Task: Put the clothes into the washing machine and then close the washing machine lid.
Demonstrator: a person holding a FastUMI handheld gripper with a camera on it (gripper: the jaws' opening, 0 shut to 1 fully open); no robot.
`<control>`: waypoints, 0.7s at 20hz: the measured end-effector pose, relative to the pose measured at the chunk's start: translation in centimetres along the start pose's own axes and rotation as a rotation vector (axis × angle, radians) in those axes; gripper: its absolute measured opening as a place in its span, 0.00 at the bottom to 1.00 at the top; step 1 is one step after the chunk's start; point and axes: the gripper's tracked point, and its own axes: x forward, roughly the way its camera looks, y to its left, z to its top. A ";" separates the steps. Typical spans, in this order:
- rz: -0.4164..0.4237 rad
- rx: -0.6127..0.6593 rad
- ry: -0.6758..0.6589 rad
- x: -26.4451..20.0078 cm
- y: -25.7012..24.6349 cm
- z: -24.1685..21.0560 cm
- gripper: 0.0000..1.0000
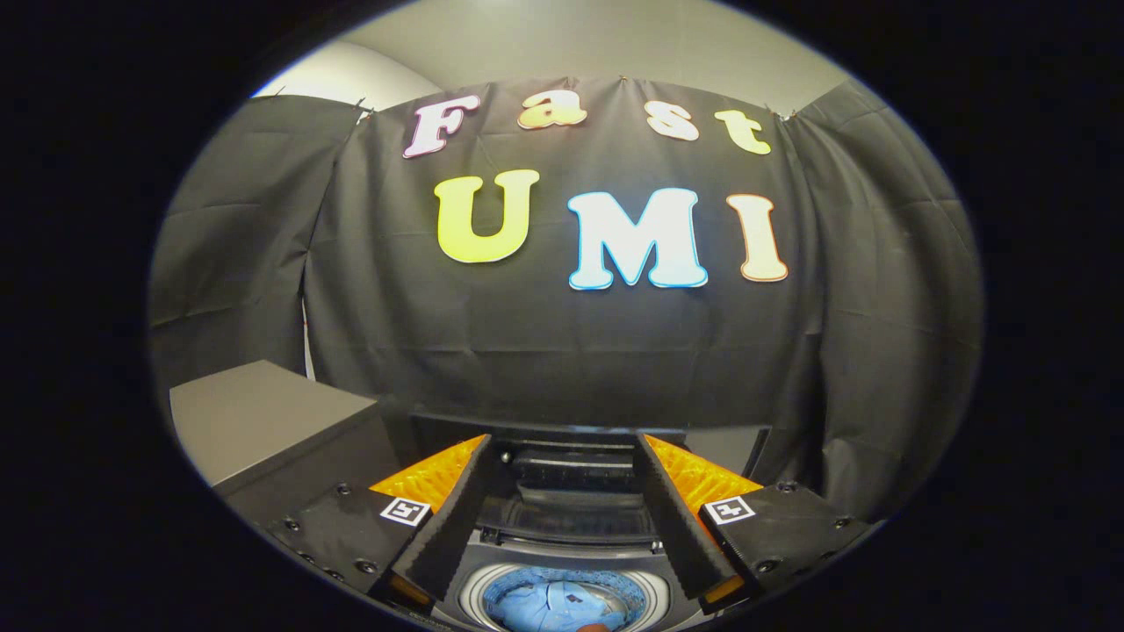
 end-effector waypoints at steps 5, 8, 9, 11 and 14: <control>-0.010 0.024 -0.029 2.6 -0.9 2.2 0.97; -0.020 0.016 -0.039 4.6 -1.5 3.1 0.97; -0.018 0.020 -0.037 5.5 -1.5 3.3 0.97; -0.022 0.025 -0.034 7.2 -1.8 3.5 0.97; -0.033 0.015 0.007 9.2 -2.1 2.2 0.98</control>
